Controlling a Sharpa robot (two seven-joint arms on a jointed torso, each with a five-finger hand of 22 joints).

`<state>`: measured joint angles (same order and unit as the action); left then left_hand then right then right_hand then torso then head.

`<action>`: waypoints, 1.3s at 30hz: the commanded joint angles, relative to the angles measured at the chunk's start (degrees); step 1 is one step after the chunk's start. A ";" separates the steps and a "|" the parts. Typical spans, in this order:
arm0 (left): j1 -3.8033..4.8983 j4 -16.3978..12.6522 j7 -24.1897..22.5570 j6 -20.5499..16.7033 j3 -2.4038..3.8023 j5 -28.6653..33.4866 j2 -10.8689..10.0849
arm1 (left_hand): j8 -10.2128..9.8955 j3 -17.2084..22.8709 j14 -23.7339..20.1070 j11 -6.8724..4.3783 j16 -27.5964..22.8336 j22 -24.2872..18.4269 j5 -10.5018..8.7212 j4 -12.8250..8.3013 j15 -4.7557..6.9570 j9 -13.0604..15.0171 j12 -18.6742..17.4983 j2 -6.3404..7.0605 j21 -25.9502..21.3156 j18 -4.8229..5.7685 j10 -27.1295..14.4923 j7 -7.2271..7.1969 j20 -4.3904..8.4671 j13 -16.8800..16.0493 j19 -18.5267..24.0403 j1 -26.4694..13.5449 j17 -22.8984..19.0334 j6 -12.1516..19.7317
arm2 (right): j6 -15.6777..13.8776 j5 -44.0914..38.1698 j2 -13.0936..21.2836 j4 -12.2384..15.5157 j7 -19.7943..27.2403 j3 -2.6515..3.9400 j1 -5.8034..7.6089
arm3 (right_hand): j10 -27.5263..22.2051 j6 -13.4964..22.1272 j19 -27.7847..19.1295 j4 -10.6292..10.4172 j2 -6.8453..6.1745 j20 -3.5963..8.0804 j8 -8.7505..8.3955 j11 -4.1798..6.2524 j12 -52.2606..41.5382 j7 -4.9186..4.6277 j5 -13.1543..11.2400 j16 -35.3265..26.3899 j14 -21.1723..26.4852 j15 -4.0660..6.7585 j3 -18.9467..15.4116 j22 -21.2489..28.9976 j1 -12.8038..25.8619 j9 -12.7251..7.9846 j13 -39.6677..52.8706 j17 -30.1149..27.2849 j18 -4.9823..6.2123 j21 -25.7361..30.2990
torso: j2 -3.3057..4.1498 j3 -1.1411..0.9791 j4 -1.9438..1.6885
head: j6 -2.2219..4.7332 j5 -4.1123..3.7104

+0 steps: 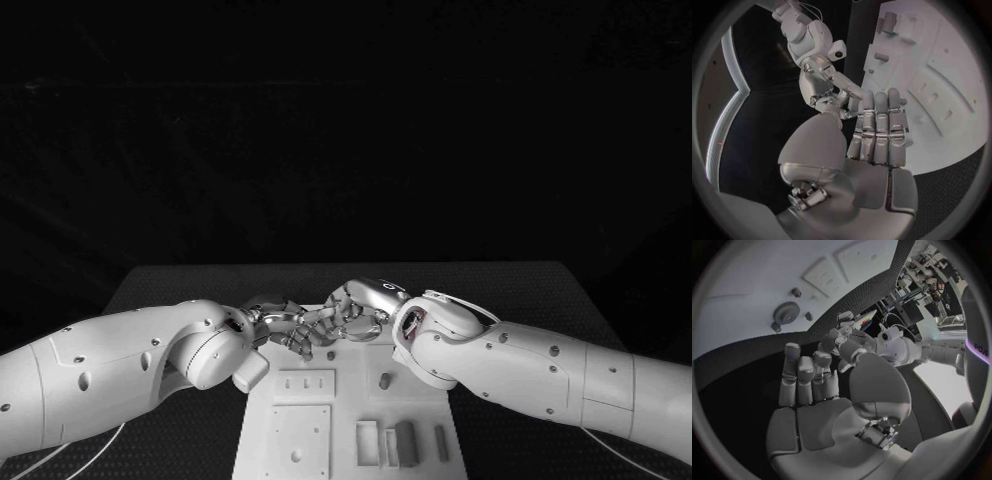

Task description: Assemble the parts on the task board

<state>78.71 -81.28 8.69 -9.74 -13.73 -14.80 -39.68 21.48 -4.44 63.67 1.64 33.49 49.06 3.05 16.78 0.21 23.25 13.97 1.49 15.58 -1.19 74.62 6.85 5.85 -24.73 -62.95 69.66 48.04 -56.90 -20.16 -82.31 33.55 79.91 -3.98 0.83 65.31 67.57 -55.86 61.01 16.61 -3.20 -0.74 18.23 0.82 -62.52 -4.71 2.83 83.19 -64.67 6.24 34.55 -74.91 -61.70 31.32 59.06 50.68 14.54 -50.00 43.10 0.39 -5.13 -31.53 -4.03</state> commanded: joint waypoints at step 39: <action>0.04 0.04 -0.45 -0.59 0.10 0.46 0.88 | -0.53 5.93 0.36 -0.30 0.64 1.15 0.26 -0.38 0.31 0.73 -1.57 -3.51 -1.01 -0.84 0.58 -0.45 0.25 -2.67 -0.28 14.11 -0.74 -0.99 | 1.36 -0.41 -1.35 0.20 -0.17 -0.01 -0.04 | 0.11 -1.33 0.25 -0.23 -0.24 0.08 0.14 0.04 -0.23 -0.82 -0.01 0.33 0.02 0.51 -0.03 -1.02 0.59 0.54 0.12 0.10 0.46 -0.42 | 0.03 -0.04 0.02 | -0.34 0.16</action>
<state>78.65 -80.90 9.34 -10.68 -13.79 -14.80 -39.23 21.24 1.09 63.87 1.43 33.94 50.14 3.03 16.40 0.42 23.91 12.62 -2.00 14.91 -1.51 74.85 6.34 5.83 -27.34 -62.96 83.09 47.34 -57.41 -19.95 -82.34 32.63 79.65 -5.20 0.87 65.36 67.57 -55.87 61.00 16.70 -3.58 -0.75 17.99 0.82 -62.51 -4.75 2.83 83.19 -64.79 6.31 34.48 -74.90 -61.63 31.77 59.10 50.70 14.50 -50.25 43.10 0.35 -5.13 -31.86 -3.88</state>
